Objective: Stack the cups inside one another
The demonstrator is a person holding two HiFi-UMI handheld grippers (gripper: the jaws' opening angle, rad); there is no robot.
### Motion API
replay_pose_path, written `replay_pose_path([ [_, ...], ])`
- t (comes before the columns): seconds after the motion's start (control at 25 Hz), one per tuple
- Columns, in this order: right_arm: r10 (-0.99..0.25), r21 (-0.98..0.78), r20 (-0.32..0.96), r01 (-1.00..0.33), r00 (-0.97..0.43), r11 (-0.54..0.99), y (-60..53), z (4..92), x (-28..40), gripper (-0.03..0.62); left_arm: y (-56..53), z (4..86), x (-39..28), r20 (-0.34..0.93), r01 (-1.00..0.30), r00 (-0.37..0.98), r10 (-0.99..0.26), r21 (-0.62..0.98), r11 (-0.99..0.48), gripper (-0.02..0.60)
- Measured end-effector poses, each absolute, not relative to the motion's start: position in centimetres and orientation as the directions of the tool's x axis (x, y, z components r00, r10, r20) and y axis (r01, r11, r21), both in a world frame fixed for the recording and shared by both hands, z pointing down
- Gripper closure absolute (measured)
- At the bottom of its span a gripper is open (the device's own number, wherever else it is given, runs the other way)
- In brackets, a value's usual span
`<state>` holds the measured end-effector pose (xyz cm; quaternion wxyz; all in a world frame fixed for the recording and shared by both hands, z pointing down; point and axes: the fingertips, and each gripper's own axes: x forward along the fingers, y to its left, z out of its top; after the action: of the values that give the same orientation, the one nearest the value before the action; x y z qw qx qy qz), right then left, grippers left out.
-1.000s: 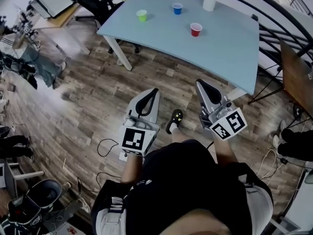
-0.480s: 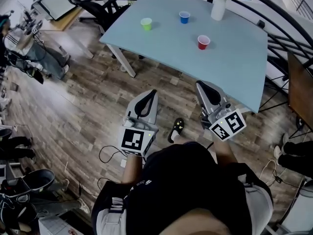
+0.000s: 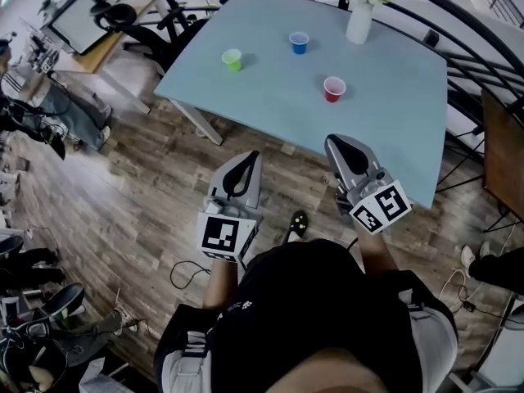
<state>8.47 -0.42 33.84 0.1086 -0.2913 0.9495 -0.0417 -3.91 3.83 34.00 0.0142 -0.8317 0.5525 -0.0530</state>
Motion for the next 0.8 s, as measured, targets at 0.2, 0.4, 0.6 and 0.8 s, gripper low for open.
replay_pose_path([
  [0.2,-0.581,-0.147,-0.172,-0.562,-0.796,0.814,-4.0,34.3,8.5,0.591,0.3,34.2,-4.2,0.083,-0.914,0.392,-0.916,-0.083,-0.398,0.591],
  [0.4,-0.595,-0.151,-0.166,-0.576,-0.787,0.804,-7.4,35.1,8.8,0.591,-3.3,34.8,-4.1,0.086,-0.906,0.406,-0.910,-0.090,-0.413,0.589],
  [0.6,-0.608,-0.152,-0.157,-0.590,-0.778,0.793,-10.2,35.6,9.0,0.591,-6.3,35.1,-4.2,0.086,-0.900,0.418,-0.904,-0.093,-0.425,0.590],
  [0.8,-0.615,-0.142,-0.154,-0.599,-0.773,0.788,-11.8,35.5,9.5,0.591,-8.1,35.0,-4.4,0.086,-0.905,0.410,-0.908,-0.084,-0.417,0.591],
])
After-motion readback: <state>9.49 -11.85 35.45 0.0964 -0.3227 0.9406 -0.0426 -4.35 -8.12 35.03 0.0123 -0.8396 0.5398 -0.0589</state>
